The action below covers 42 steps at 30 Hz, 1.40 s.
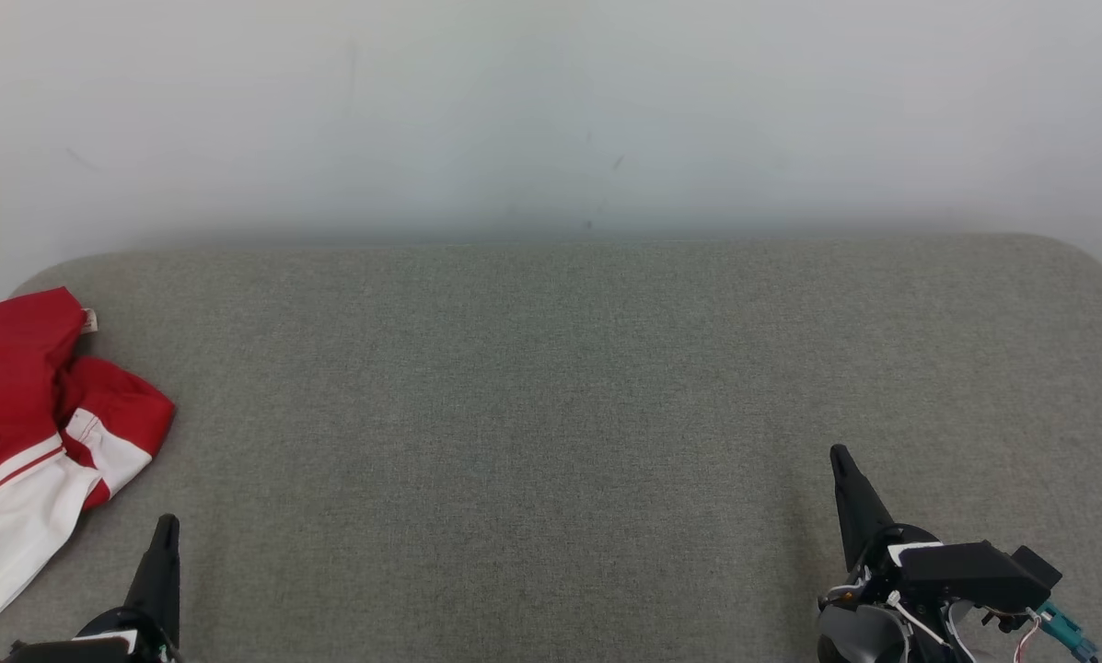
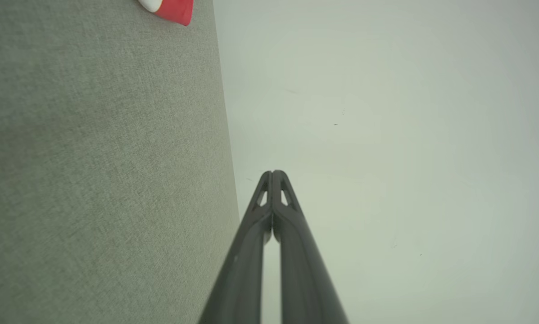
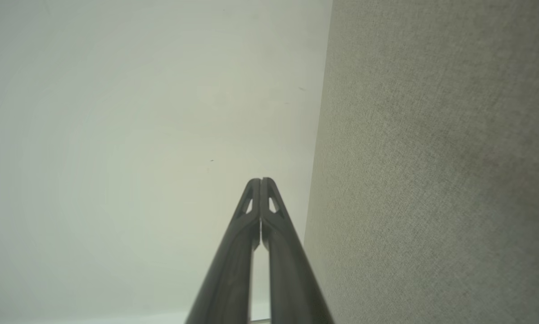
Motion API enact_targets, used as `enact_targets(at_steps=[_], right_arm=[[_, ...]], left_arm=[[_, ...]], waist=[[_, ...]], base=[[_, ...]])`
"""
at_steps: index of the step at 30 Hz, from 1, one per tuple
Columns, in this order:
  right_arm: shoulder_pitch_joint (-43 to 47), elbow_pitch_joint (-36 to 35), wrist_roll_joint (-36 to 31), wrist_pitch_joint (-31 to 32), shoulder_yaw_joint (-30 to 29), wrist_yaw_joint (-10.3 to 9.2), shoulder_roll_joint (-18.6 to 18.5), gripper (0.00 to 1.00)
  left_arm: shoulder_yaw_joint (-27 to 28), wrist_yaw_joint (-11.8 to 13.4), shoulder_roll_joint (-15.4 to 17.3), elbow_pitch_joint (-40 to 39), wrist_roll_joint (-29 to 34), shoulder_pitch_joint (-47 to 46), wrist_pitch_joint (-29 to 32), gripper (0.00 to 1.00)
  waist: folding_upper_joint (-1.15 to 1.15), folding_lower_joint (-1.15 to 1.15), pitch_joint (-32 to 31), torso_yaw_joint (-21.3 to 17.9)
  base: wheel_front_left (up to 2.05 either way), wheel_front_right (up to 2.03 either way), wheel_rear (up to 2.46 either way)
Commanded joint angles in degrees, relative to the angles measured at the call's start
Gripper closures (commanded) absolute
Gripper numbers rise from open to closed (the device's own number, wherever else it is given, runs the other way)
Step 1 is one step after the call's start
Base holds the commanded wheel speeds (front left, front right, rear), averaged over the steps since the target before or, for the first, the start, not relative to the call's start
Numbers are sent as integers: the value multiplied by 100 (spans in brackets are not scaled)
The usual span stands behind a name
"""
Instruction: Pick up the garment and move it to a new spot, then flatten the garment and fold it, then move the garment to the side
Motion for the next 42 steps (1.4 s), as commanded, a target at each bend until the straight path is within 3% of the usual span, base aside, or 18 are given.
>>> enact_targets(at_steps=[1,40,41,42], right_arm=[[-42,-6,19,-20,2,7,-3,100],[-42,-6,19,-19,3,7,-3,100],[23,24,0,3,2,0,1,0],[44,52,-3,1,3,0,1,0]], left_arm=[[7,-6,-8,-22,-2,-68,26,100],[7,-6,-8,-21,-2,-68,26,100],[-2,0,-3,21,0,11,-7,0],[-10,0,-13,56,2,36,-12,0]], waist=[[0,0,0,0],[0,0,0,0],[0,0,0,0],[0,0,0,0]], base=[[0,0,0],[0,0,0],[0,0,0],[0,0,0]])
